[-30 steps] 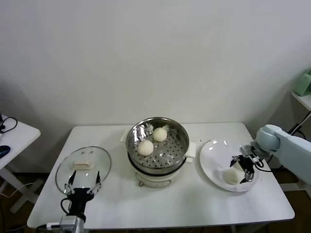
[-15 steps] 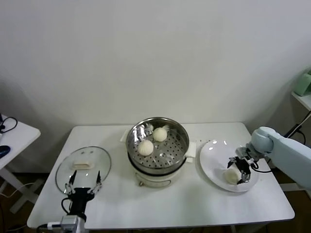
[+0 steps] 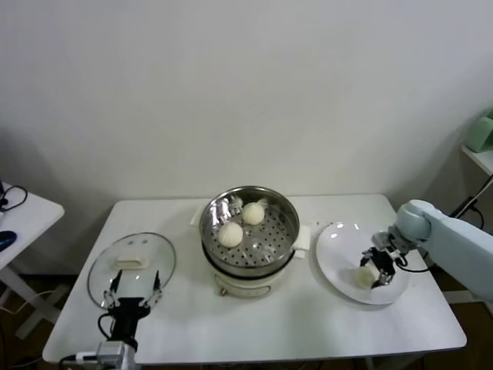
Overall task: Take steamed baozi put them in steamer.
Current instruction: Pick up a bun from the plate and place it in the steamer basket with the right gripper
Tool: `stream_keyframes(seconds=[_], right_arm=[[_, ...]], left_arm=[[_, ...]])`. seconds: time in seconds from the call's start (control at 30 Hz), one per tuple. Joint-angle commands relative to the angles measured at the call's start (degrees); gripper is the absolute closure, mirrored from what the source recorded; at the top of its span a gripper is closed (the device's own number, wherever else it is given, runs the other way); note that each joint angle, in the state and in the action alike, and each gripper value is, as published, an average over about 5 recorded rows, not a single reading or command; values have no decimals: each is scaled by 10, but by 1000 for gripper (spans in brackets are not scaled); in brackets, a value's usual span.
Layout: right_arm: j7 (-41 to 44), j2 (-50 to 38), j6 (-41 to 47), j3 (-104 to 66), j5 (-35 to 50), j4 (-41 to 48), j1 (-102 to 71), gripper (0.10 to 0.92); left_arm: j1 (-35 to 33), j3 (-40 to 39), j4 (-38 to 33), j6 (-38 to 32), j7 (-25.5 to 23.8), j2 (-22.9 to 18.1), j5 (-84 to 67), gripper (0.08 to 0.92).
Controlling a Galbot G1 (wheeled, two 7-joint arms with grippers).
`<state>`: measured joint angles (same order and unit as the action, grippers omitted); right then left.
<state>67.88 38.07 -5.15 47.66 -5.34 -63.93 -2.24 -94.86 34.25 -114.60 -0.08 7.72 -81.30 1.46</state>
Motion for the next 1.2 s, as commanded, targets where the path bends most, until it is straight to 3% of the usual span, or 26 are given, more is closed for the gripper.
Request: stream_keyframes(seconds=[0.03,0.23,0.47,0.8,1.2], right_arm=[[13,2,-16,69,31,-24,114,371],[30,38,-78,216,67,-67,344,371],[41,109,-200,280,0,-128,510,371],[39,166,-235,214,-128,-271,443,366],[32,291,-257,183,-226,-246,305,370]], left_arm=[[1,0,-2,1,0,3,0,177],[5,-4,-4,4,0,2,5,177],[2,-5,-7,4,-1,2,8,177],[0,-10,-9,4,0,3,10,177],[-19,-4,-34,10,1,8,-1,177]])
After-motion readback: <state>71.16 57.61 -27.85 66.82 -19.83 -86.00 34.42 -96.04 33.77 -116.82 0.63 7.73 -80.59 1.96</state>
